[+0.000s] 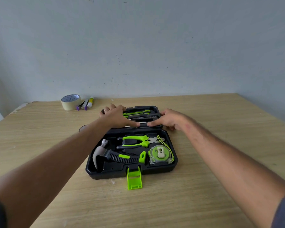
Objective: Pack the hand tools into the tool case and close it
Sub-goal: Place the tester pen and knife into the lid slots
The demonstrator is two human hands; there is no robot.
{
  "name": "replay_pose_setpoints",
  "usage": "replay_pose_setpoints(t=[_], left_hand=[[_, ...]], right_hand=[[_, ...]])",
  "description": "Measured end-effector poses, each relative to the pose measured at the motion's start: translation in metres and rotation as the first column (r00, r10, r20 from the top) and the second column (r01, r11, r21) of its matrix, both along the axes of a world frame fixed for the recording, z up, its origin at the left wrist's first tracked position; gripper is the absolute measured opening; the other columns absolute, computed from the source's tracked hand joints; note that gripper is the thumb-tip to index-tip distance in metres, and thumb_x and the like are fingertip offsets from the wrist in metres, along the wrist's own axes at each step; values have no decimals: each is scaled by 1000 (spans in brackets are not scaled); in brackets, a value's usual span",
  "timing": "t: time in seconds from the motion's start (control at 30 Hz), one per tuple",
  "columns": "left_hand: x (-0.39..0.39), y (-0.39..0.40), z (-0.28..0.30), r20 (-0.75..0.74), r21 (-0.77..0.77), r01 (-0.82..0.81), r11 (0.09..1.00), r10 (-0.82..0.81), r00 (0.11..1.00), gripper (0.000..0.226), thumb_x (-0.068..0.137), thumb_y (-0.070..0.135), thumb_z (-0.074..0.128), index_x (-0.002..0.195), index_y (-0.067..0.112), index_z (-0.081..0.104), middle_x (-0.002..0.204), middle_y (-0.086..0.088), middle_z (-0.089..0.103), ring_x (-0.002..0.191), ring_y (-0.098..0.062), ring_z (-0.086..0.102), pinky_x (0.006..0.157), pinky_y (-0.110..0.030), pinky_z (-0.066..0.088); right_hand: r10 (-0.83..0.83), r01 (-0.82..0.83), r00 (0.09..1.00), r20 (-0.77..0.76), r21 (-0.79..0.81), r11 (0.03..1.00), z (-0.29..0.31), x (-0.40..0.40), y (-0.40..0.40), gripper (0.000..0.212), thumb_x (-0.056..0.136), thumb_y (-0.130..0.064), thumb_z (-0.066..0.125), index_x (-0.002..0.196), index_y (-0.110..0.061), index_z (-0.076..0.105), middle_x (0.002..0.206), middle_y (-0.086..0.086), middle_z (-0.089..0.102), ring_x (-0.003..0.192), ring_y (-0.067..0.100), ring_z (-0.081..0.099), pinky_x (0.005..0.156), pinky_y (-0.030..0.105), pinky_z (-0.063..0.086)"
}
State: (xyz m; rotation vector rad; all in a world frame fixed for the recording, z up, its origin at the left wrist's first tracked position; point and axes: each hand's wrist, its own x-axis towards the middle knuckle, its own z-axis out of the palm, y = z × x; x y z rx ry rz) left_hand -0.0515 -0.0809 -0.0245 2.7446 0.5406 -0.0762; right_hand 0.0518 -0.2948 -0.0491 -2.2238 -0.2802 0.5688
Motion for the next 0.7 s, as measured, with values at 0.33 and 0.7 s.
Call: replay_pose_setpoints(t=[0.33,0.7], left_hand=[[19,6,2,-193,-17,-64,998,59,979,159,17,97,66,156,32,25,161,-8,22,146,-38,31,113,-59,34],[6,-3,-6,-96,-32,-70,997,67,993,149,27,99,62,153,27,30,158,-9,31,145,-35,31,115,-62,28]], right_hand=[[5,-24,982,-190,-96,995,8,20,4,64,68,-41,92,120,-15,65,90,-1,49,74,14,38,55,26,32],[-36,38,999,17,-125,991,13,-6,8,50,74,-40,88,108,-10,68,86,7,61,63,21,50,61,29,43]])
